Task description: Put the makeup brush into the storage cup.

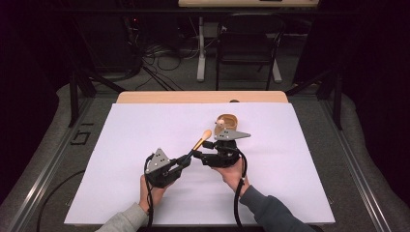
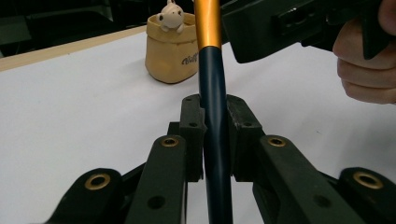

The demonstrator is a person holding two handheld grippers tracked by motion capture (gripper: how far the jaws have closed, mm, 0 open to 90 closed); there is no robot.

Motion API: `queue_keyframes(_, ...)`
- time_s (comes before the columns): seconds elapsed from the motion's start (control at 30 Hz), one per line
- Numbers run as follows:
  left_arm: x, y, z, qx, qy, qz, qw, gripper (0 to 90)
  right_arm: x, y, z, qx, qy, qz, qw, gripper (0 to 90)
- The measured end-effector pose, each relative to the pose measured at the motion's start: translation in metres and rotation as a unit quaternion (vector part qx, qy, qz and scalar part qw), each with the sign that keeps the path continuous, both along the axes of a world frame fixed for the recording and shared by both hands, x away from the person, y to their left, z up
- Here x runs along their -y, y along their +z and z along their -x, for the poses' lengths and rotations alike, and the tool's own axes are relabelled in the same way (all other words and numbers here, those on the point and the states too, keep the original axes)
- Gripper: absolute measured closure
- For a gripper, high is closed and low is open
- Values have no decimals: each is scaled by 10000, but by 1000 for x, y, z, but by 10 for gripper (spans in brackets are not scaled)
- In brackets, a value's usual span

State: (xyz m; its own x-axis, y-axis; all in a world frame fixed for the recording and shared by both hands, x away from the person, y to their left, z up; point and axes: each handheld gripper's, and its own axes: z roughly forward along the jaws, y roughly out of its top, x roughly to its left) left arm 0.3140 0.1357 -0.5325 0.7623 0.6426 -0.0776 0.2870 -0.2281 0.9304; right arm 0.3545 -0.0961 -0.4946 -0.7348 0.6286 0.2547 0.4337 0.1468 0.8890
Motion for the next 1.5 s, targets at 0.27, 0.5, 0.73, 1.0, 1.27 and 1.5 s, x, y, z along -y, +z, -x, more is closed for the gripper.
queue_keyframes(0.27, 5, -2, -1, -84, -67, -88, 9999, 791, -1, -5, -2, -125, -103, -231, 9996, 534)
queue_keyframes(0.5, 10, -2, 1, -55, -105, -237, 9996, 791, 2, -4, 1, -78, -120, -476, 9988, 636)
queue_keyframes(0.73, 11, -2, 2, -9, -137, -237, 9996, 790, 5, -1, 4, 27, 25, -807, 9967, 713)
queue_keyframes(1.0, 13, -3, 2, -19, -205, -287, 9994, 788, 0, 3, 10, 175, 320, -794, 9962, 775)
queue_keyframes(1.27, 15, -2, 2, -54, -236, -386, 9990, 611, -1, 6, 12, 318, 364, -688, 9965, 777)
queue_keyframes(1.5, 13, -2, -1, -132, -210, -391, 9989, 385, 5, 12, 13, 570, 286, -375, 9973, 777)
